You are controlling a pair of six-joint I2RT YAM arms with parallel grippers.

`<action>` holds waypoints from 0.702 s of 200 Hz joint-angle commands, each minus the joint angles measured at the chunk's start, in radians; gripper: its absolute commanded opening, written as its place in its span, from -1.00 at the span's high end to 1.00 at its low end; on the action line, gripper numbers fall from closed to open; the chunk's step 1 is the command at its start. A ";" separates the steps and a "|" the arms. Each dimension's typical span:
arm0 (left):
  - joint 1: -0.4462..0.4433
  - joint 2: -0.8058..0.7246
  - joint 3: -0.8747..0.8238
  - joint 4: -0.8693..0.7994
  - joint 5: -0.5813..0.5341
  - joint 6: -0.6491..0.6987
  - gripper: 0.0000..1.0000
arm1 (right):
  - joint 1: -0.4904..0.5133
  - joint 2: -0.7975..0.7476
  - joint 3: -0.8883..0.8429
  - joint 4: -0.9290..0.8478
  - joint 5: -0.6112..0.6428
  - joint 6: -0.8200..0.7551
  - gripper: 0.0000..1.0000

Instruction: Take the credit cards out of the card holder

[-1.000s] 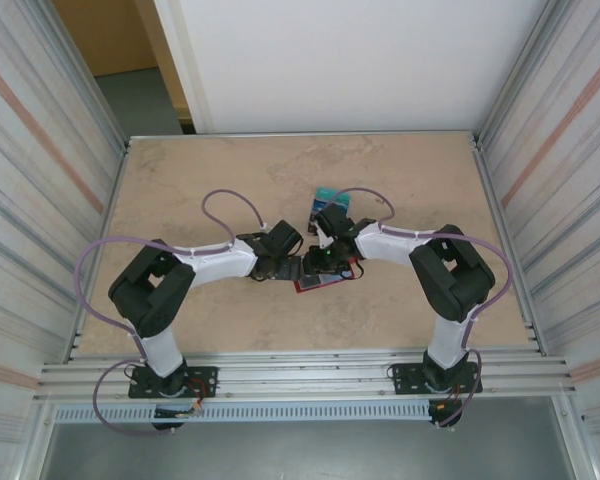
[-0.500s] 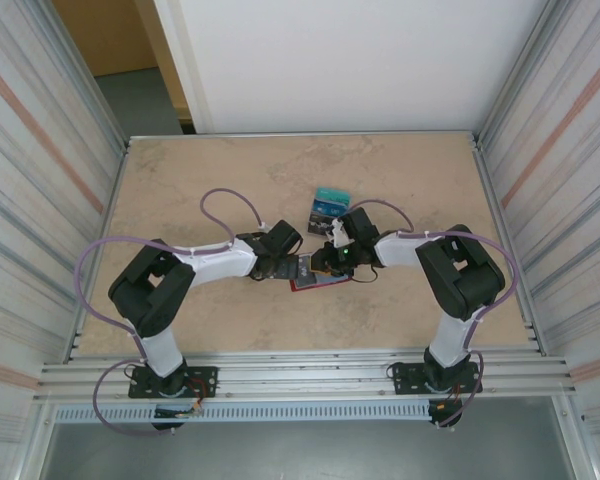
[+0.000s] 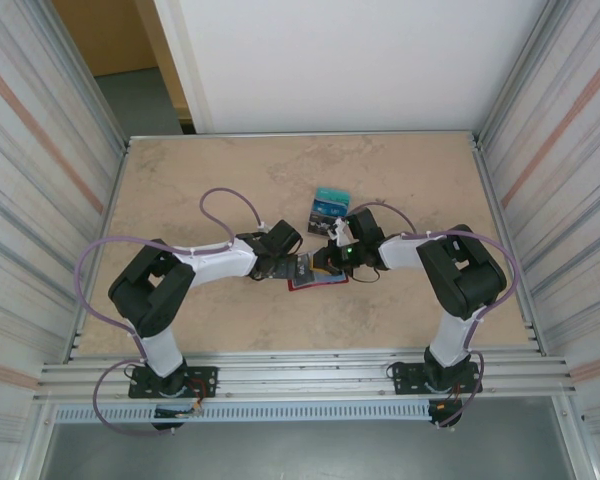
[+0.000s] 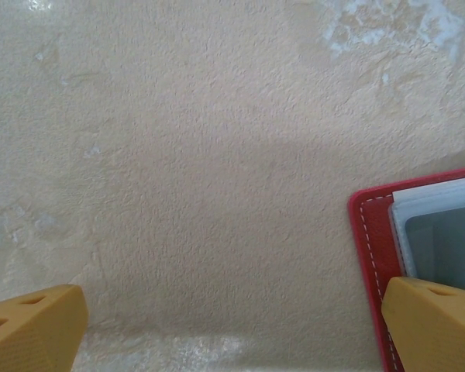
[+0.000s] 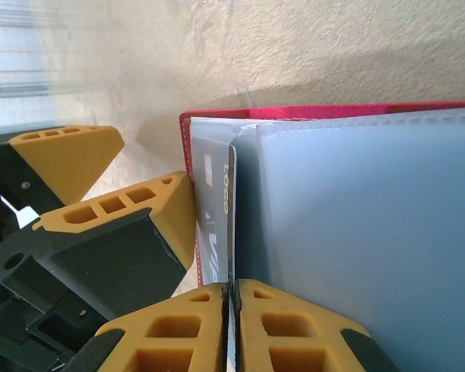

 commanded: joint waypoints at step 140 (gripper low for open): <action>-0.012 0.034 0.006 -0.103 -0.024 -0.007 -0.97 | -0.029 -0.014 -0.033 0.127 -0.079 0.052 0.72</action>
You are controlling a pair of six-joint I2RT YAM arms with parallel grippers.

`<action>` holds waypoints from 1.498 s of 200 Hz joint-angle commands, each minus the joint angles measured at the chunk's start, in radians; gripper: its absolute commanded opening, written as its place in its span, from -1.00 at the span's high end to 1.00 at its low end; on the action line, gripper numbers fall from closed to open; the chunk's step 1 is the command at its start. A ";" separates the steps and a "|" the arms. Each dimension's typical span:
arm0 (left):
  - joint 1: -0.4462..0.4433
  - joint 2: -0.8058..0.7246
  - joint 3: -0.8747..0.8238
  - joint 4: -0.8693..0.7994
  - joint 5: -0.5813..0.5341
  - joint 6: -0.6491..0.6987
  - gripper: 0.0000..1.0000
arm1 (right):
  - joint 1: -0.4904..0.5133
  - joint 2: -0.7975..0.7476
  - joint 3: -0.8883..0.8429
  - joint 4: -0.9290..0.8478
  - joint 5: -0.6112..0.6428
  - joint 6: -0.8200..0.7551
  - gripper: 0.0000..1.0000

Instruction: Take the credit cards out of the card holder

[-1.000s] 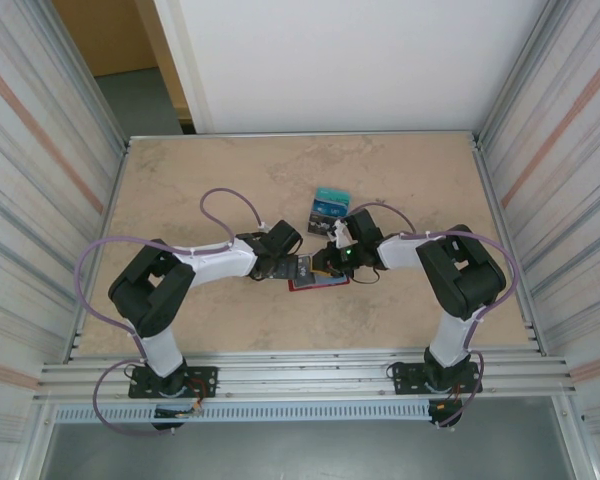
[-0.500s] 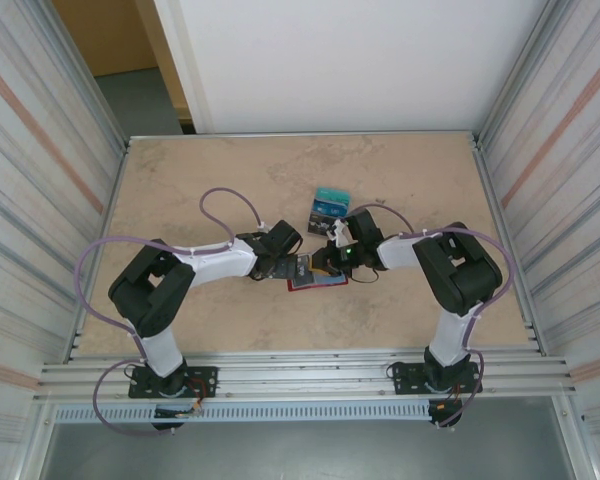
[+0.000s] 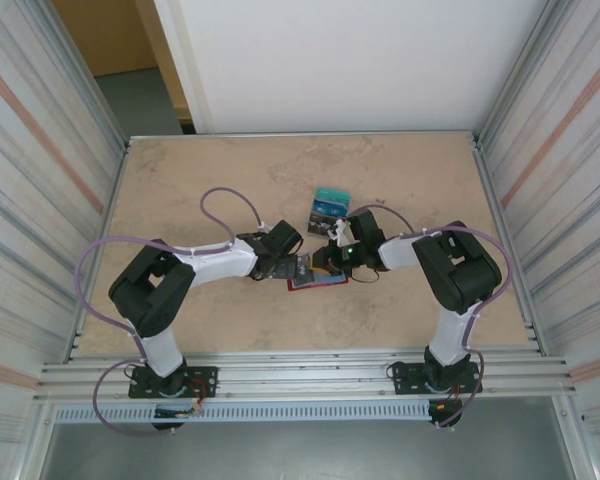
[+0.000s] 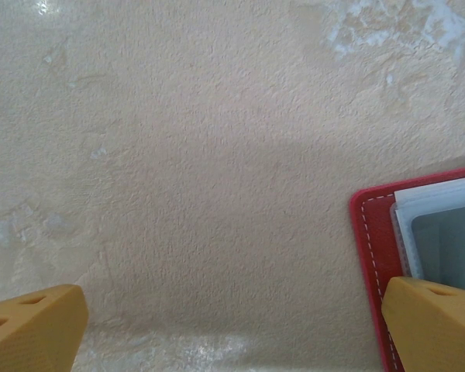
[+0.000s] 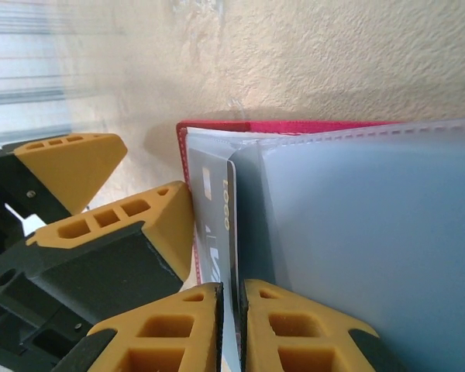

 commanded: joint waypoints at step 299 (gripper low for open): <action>-0.048 0.038 0.125 -0.093 0.004 0.062 -0.97 | -0.079 -0.114 -0.061 -0.045 -0.009 -0.041 0.91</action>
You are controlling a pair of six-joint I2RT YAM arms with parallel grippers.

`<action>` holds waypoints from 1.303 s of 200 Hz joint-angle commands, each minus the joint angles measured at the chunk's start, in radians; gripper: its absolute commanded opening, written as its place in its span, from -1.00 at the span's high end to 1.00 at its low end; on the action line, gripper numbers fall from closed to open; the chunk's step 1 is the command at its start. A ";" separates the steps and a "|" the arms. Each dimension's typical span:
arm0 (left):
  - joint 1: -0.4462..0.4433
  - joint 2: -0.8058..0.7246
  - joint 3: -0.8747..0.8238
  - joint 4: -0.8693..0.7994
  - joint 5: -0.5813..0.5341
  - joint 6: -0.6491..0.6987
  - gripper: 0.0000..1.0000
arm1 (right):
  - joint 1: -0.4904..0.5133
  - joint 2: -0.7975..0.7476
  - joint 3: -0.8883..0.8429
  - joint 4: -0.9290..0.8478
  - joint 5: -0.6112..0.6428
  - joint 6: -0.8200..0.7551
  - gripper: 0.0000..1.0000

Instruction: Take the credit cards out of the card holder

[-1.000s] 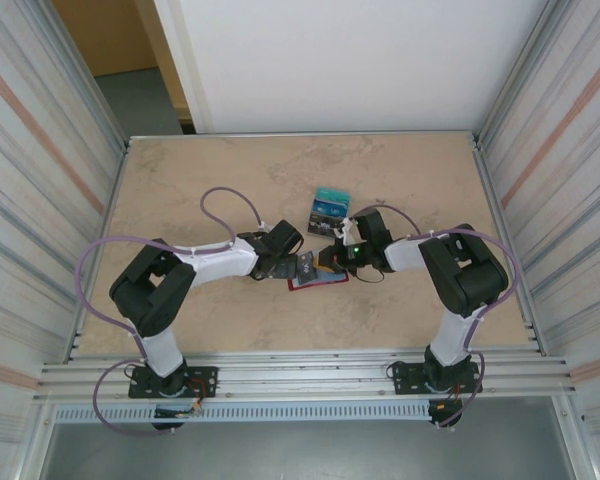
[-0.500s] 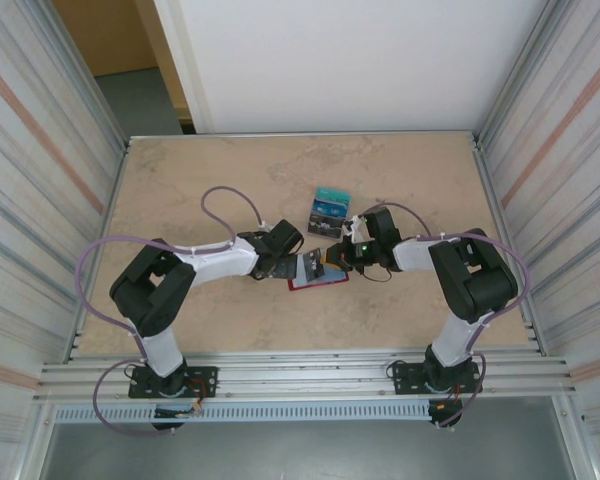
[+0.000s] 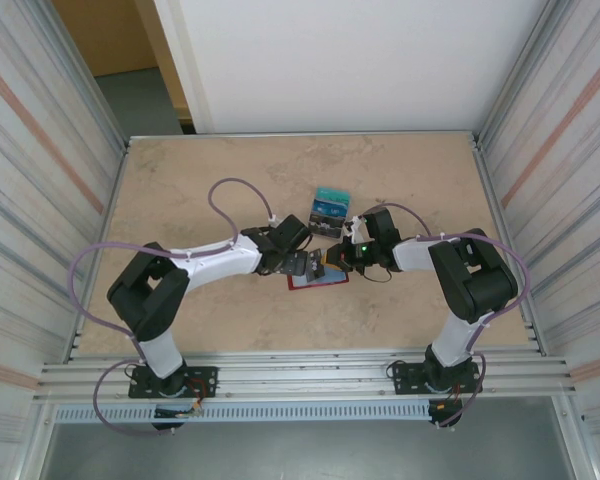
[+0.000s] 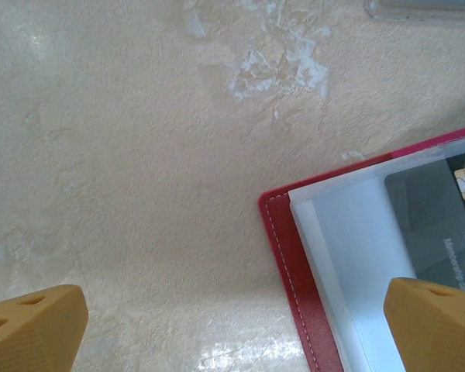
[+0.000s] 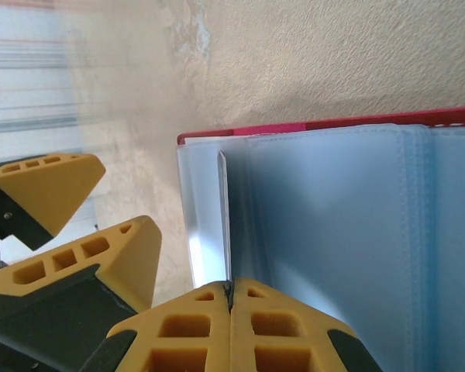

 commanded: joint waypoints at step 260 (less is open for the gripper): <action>0.041 0.023 -0.054 0.030 -0.030 0.127 -0.97 | 0.049 -0.213 0.295 -0.601 0.353 -0.468 1.00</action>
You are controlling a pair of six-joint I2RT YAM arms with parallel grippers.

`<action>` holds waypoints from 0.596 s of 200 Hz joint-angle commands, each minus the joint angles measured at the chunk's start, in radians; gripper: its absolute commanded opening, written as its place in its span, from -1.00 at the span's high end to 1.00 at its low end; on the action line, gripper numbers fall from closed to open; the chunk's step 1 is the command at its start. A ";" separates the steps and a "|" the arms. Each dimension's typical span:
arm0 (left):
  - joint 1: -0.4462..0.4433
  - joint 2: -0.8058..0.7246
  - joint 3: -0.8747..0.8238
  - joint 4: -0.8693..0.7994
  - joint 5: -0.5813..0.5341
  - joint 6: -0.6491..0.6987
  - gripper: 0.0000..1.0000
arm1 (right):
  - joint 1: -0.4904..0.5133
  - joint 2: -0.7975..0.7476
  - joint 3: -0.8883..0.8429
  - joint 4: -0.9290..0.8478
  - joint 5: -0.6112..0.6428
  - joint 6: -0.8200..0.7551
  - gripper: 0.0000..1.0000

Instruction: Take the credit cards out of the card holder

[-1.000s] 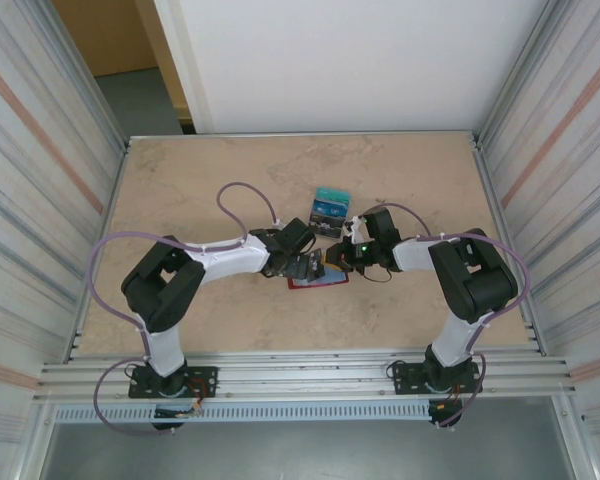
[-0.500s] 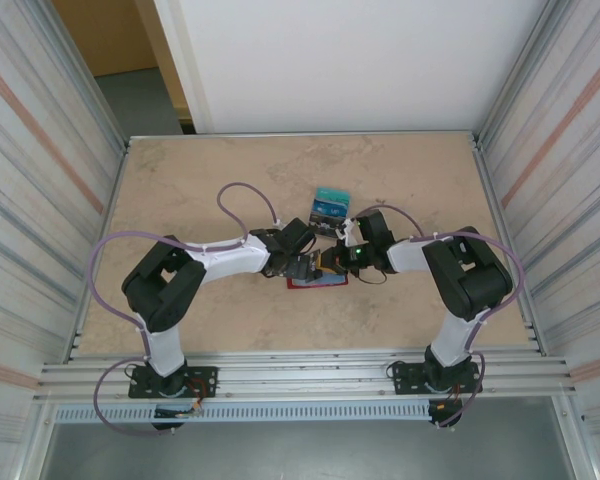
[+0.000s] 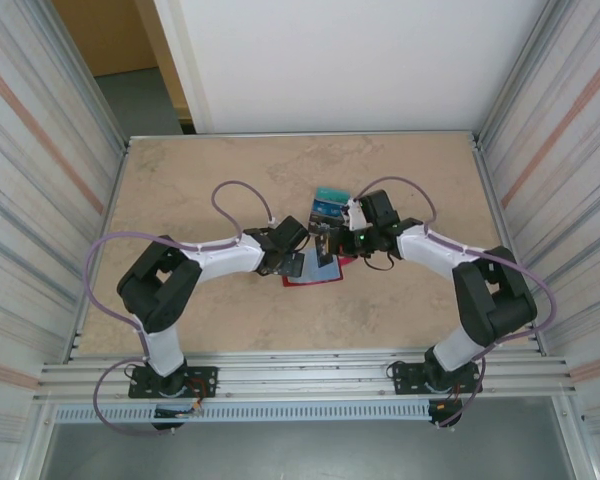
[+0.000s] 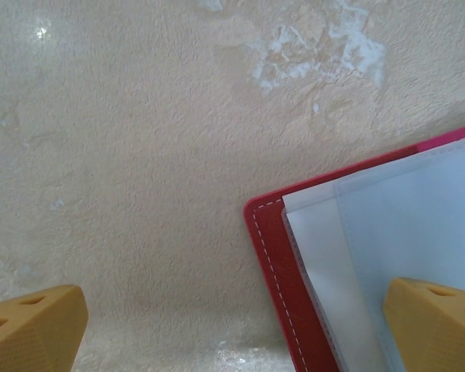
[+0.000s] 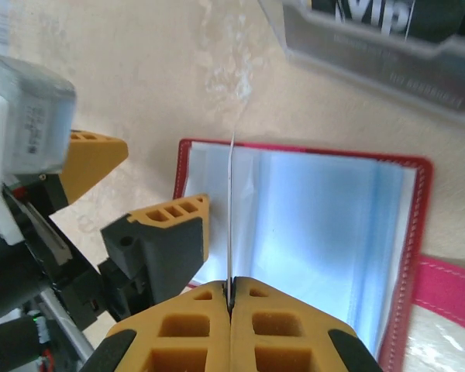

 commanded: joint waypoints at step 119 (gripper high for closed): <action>0.025 -0.177 -0.047 -0.010 -0.017 0.117 -0.97 | 0.009 0.102 0.352 -0.223 0.323 -0.875 1.00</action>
